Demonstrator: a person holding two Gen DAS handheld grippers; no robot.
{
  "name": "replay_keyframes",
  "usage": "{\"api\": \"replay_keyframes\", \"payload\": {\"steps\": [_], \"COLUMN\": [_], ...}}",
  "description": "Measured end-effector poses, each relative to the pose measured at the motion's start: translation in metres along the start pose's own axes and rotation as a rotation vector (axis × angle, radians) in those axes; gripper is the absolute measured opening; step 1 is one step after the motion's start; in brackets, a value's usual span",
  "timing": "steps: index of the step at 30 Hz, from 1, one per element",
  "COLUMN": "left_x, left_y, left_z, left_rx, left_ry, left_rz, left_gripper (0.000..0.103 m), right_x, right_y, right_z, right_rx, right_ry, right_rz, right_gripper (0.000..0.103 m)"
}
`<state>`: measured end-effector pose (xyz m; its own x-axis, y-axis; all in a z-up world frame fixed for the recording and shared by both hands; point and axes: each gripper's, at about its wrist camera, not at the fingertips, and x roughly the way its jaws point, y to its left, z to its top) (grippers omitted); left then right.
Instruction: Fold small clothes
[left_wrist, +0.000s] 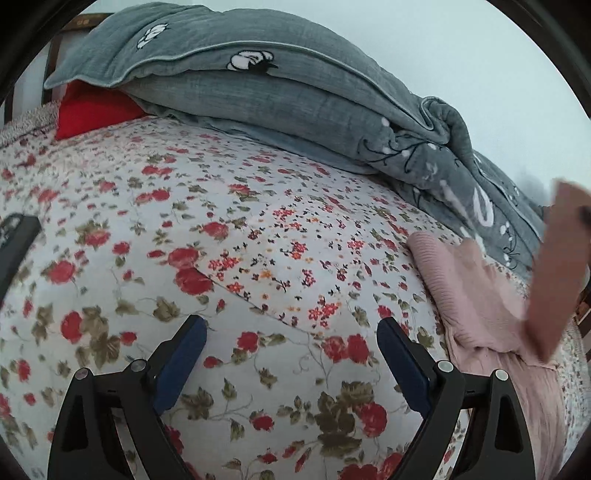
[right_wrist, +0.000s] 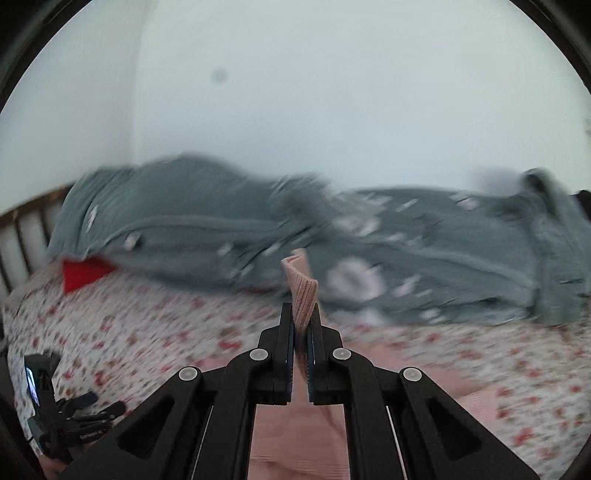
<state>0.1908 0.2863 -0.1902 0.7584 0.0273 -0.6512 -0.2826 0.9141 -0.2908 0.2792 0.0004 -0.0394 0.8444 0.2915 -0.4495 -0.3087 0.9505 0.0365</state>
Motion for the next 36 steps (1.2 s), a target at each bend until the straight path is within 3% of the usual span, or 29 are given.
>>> {"api": "replay_keyframes", "payload": {"steps": [7,9,11,13,14,16,18,21,23,27,32,36], "left_x": [-0.001,-0.001,-0.001,-0.002,-0.002,-0.002,-0.003,-0.006,-0.008,-0.010,0.023,0.047], "left_y": [0.005,0.005,0.005,0.004,0.004,0.004,0.005,0.002,-0.013,-0.074,-0.138,-0.150], "left_z": [0.001,0.000,0.001,0.000,0.000,0.000,0.000,0.002,0.007,0.015,0.019,0.024], "left_rx": [-0.016,-0.018,-0.018,-0.016,-0.014,-0.014,-0.016,-0.020,-0.013,0.109,0.246,0.246], "left_ry": [-0.013,-0.015,-0.012,-0.011,-0.010,-0.010,-0.014,-0.008,0.012,0.023,0.101,0.119], "left_rz": [-0.042,-0.045,-0.044,-0.042,-0.040,-0.041,-0.053,-0.146,-0.199,-0.225,-0.225,-0.167], "left_gripper": [0.096,0.096,0.096,0.096,0.096,0.096,0.096,0.094,0.087,0.086,0.060,0.053], "right_x": [0.085,0.101,0.100,0.085,0.074,0.041,0.019,-0.004,-0.012,-0.010,0.001,0.008], "right_y": [0.071,0.075,0.075,0.061,0.053,0.024,-0.004,-0.062,-0.111,-0.187,-0.228,-0.233], "right_z": [-0.073,-0.093,-0.098,-0.097,-0.092,-0.086,-0.082,-0.082,-0.090,-0.108,-0.129,-0.138], "right_rx": [-0.037,-0.043,-0.029,-0.006,-0.003,-0.017,-0.028,-0.017,0.010,0.115,0.195,0.226], "right_ry": [0.276,0.367,0.415,0.401,0.376,0.292,0.231,0.184,0.200,0.272,0.319,0.315], "right_rz": [0.104,0.164,0.209,0.236,0.240,0.227,0.170,0.022,-0.075,-0.197,-0.184,-0.142], "right_gripper": [0.008,0.017,0.032,0.041,0.050,0.058,0.060,0.060,0.060,0.060,0.060,0.060]}}
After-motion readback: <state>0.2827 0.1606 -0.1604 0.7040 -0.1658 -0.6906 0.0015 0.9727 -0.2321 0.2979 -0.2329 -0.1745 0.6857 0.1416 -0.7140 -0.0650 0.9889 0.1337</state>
